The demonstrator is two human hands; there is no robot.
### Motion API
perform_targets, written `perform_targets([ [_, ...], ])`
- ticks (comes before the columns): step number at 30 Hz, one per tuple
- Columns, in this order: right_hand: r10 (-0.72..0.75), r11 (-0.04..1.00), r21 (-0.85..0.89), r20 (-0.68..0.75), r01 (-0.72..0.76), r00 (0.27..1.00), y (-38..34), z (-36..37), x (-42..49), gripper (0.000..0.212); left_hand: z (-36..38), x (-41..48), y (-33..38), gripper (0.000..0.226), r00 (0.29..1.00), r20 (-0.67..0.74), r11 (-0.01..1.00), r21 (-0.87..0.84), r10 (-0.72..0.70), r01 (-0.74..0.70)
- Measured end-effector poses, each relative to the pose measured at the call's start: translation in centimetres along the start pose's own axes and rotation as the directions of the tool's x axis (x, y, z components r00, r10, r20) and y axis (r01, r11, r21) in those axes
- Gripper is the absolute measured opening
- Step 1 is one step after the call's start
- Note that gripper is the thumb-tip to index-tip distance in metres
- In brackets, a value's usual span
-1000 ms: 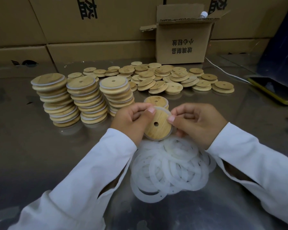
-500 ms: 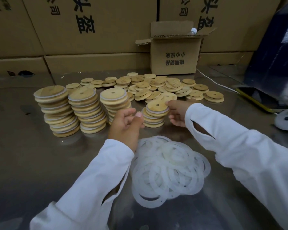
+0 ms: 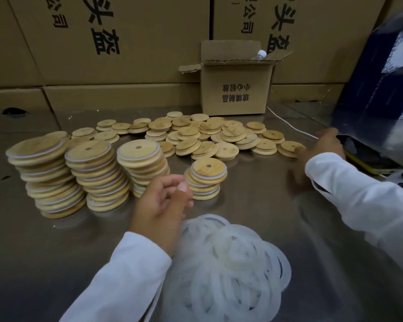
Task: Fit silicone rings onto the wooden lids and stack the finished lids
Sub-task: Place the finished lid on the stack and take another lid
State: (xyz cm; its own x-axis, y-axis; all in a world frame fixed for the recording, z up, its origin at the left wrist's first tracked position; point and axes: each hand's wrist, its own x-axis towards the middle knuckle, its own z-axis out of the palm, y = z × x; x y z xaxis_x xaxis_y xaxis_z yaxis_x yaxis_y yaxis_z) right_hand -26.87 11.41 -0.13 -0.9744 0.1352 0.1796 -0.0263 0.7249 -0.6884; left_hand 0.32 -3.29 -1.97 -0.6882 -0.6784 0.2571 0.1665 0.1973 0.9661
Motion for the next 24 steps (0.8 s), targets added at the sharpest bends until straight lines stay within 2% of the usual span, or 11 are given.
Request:
perform_targets([
  [2, 0.011, 0.987, -0.161, 0.003, -0.010, 1.000, 0.8, 0.9, 1.8, 0.080, 0.0, 0.0, -0.2, 0.016, 1.000, 0.003, 1.000, 0.007, 0.018, -0.018],
  [4, 0.017, 0.951, -0.308, 0.031, -0.007, 0.999, 1.2, 1.9, 3.0, 0.092, 0.1, 0.1, -0.5, 0.015, 1.000, 0.008, 1.000, 0.012, 0.023, -0.023],
  [6, -0.022, 0.898, -0.436, 0.093, 0.061, 0.995, 1.1, 2.9, 3.6, 0.094, 0.2, 0.2, -0.7, 0.013, 0.999, 0.019, 1.000, 0.012, 0.029, -0.029],
  [8, -0.038, 0.887, -0.453, 0.114, 0.086, 0.993, 0.8, 3.7, 4.0, 0.093, 0.3, 0.2, -0.8, 0.012, 0.999, 0.023, 0.999, 0.003, 0.041, -0.041],
  [13, 0.037, 0.922, -0.387, 0.080, -0.003, 0.996, 0.4, 3.6, 3.7, 0.084, 0.4, 0.2, -0.6, 0.015, 0.998, 0.015, 0.998, 0.000, 0.055, -0.055],
  [15, 0.015, 0.941, -0.339, 0.043, 0.000, 0.999, 0.4, 2.9, 2.9, 0.080, 0.2, 0.2, -0.6, 0.007, 0.999, 0.003, 0.999, -0.012, 0.051, -0.051],
  [17, -0.027, 0.968, -0.249, 0.000, 0.026, 1.000, 0.1, 1.8, 1.6, 0.078, 0.3, 0.3, -0.6, 0.015, 0.999, -0.007, 0.999, -0.011, 0.047, -0.047],
  [19, -0.117, 0.981, -0.154, 0.013, 0.117, 0.993, -0.9, 0.4, -0.5, 0.074, 0.3, 0.2, -0.3, 0.018, 0.999, -0.008, 0.999, -0.002, 0.042, -0.042],
  [21, -0.279, 0.959, -0.037, 0.039, 0.280, 0.960, -2.2, -1.0, -3.3, 0.066, 0.4, 0.2, 0.0, 0.018, 1.000, -0.009, 1.000, -0.003, 0.030, -0.030],
  [24, -0.520, 0.841, 0.221, 0.084, 0.493, 0.850, -3.6, -3.0, -9.3, 0.053, 0.5, 0.0, 0.3, 0.016, 1.000, -0.001, 0.999, -0.041, -0.021, 0.021],
])
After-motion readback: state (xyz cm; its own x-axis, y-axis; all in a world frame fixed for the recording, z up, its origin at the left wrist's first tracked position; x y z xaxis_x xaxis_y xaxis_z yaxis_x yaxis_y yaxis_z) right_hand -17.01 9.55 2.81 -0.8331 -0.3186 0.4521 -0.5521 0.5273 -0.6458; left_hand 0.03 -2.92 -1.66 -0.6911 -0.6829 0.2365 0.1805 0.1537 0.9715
